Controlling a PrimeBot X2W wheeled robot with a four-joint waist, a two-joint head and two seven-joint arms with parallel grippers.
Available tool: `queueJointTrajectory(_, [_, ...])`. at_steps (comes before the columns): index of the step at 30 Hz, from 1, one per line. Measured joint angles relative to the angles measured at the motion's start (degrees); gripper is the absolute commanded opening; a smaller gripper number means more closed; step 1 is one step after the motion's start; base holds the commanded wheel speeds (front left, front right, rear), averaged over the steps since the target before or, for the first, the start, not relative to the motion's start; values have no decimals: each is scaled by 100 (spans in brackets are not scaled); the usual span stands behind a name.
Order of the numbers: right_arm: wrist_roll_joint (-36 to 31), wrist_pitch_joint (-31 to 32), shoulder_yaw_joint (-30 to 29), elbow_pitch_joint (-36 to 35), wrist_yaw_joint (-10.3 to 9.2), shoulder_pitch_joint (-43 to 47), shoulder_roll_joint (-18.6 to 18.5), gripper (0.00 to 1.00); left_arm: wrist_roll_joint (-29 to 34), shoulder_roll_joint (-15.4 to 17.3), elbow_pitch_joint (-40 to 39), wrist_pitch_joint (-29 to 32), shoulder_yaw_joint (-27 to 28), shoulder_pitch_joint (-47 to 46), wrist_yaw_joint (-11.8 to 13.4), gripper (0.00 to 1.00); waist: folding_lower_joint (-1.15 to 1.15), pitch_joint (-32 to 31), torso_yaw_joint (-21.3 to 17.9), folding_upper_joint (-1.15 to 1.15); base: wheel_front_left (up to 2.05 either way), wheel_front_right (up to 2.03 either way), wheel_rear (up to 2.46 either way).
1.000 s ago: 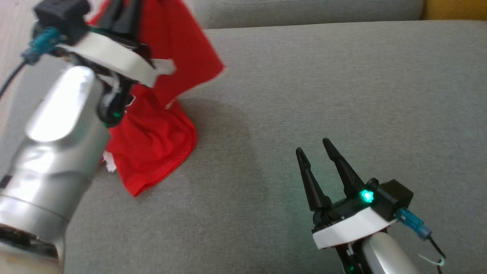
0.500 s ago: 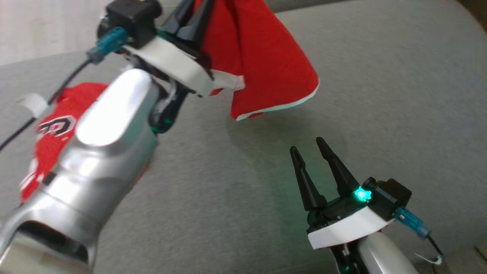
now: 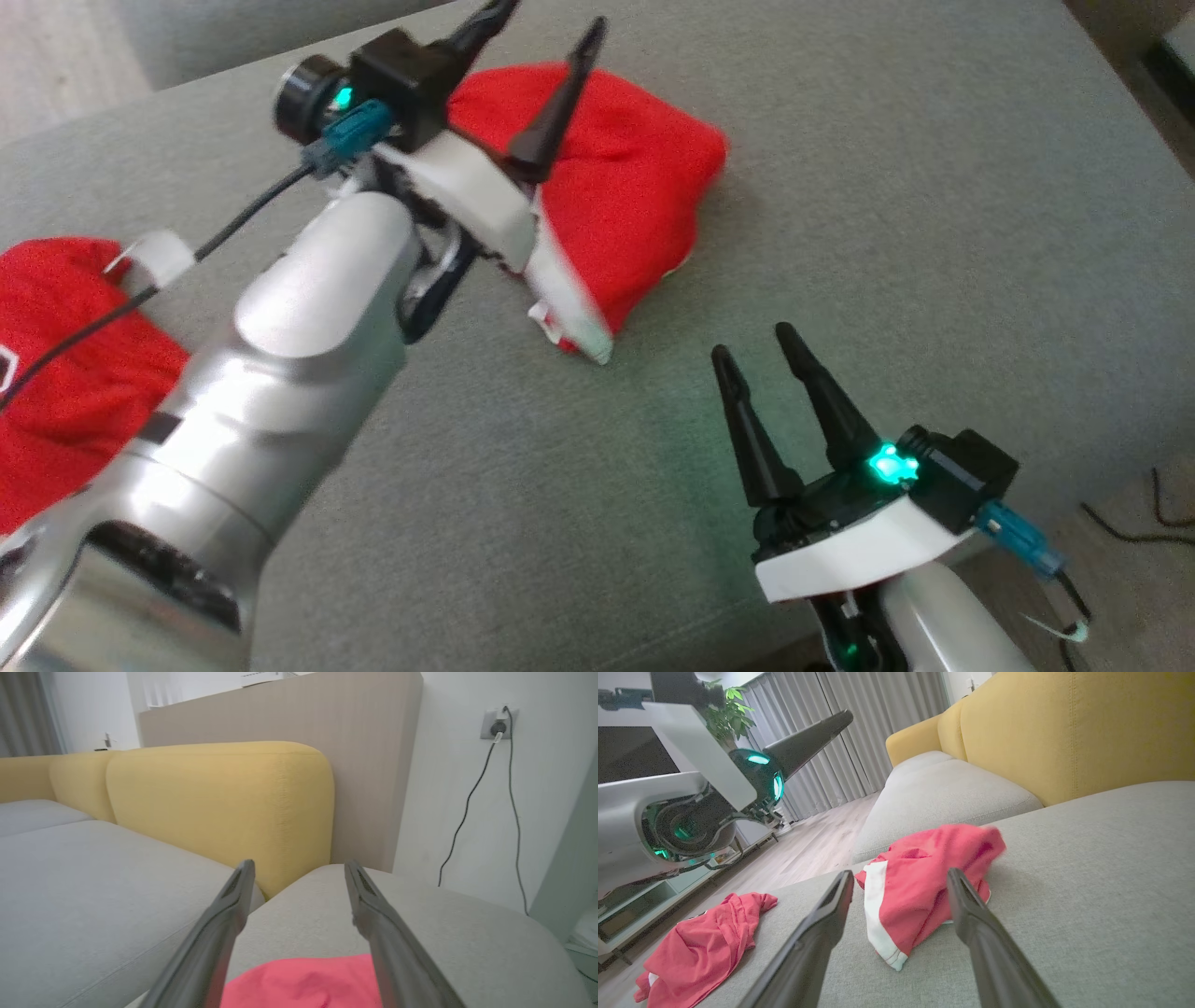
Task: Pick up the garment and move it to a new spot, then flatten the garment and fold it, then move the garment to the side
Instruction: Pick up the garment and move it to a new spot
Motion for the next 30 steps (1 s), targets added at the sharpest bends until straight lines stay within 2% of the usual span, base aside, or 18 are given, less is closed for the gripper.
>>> queueJointTrajectory(5, [-65, 0, -134, 33, 0, -3, 0, 100, 19, 175, 219, -269, 75, 34, -22, 100, -1, -75, 270, 0, 0, 0, 0])
queueJointTrajectory(11, [-230, 0, -339, 119, 0, 26, 0, 100, 56, 404, 70, -435, 230, 501, 77, 100, -2, -289, 848, 0, 0, 0, 0])
queueJointTrajectory(17, [-392, 0, -582, 231, 0, 202, 0, 100, 47, 615, -895, -452, 793, 1833, 481, 100, -2, -538, 1538, 0, 0, 0, 0])
queueJointTrajectory(22, [-475, 0, -672, 289, 0, 352, 0, 100, 380, 683, -1878, -452, 1228, 3319, 890, 100, -2, -735, 2060, 0, 0, 0, 0])
queueJointTrajectory(27, [-617, 0, -775, 328, 0, 446, 0, 100, 891, 633, -2677, -452, 1759, 4811, 1179, 100, -3, -879, 2493, 0, 0, 0, 0])
queueJointTrajectory(30, [-627, 0, -788, 350, 0, 447, 0, 100, 1096, 478, -2832, -452, 1970, 5232, 1217, 100, -3, -905, 2560, 0, 0, 0, 0])
